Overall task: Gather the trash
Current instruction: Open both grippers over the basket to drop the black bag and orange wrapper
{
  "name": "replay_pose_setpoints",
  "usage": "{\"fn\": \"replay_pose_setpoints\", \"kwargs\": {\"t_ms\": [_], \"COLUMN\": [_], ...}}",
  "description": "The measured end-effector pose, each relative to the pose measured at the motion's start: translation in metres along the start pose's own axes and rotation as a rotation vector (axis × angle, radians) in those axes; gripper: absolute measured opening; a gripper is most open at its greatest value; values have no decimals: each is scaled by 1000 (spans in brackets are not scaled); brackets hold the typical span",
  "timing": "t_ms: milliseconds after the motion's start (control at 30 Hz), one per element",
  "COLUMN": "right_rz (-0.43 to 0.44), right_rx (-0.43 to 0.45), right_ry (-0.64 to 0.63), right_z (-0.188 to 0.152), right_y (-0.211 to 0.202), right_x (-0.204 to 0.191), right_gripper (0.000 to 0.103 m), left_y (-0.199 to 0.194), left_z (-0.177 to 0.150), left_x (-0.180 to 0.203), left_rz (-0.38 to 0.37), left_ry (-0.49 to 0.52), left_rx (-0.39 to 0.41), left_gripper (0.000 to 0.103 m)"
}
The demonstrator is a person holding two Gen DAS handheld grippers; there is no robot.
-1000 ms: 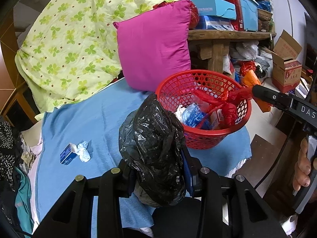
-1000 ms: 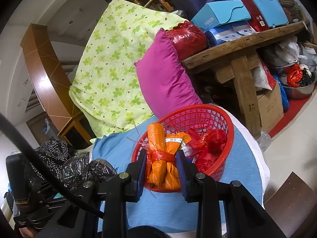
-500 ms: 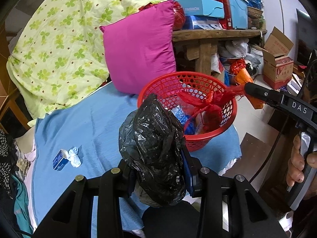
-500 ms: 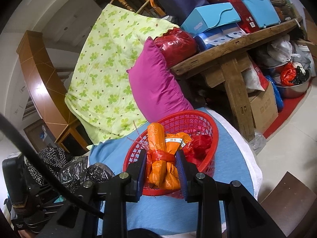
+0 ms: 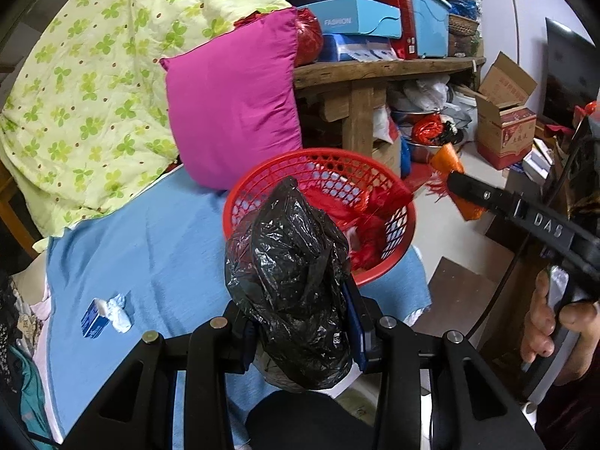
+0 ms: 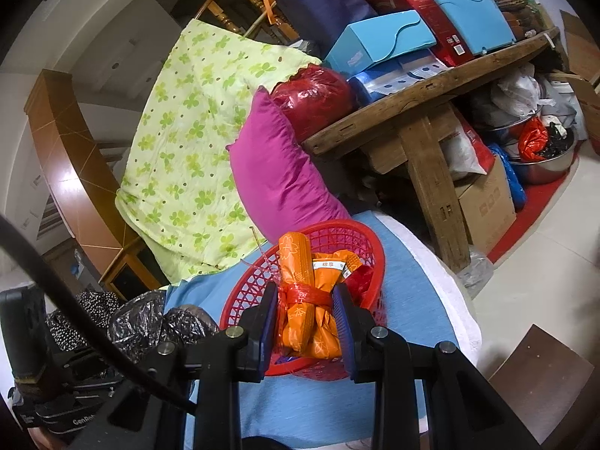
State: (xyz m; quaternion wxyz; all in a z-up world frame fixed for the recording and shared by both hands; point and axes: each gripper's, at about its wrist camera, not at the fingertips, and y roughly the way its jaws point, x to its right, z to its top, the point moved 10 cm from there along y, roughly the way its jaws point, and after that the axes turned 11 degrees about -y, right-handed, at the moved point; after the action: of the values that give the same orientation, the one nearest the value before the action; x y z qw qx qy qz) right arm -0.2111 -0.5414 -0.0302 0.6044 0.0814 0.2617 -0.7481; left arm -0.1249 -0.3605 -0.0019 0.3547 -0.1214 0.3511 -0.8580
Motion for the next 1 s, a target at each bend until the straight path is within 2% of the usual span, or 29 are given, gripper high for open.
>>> {"fn": "replay_pose_setpoints", "kwargs": {"t_ms": [600,833,1000], "right_rz": [-12,23,72], "right_rx": [35,52,41], "right_ry": [-12,-8,43], "right_z": [21,41,47], "right_y": [-4,8,31], "right_x": [12,10,8], "right_gripper": [31,31,31], "left_y": [15,36,59], "left_z": [38,53,59], "left_x": [24,20,10], "left_rz": [-56,-126,-172], "left_ry": [29,14,-27], "left_rx": [36,23,-5], "left_gripper": [41,42,42]}}
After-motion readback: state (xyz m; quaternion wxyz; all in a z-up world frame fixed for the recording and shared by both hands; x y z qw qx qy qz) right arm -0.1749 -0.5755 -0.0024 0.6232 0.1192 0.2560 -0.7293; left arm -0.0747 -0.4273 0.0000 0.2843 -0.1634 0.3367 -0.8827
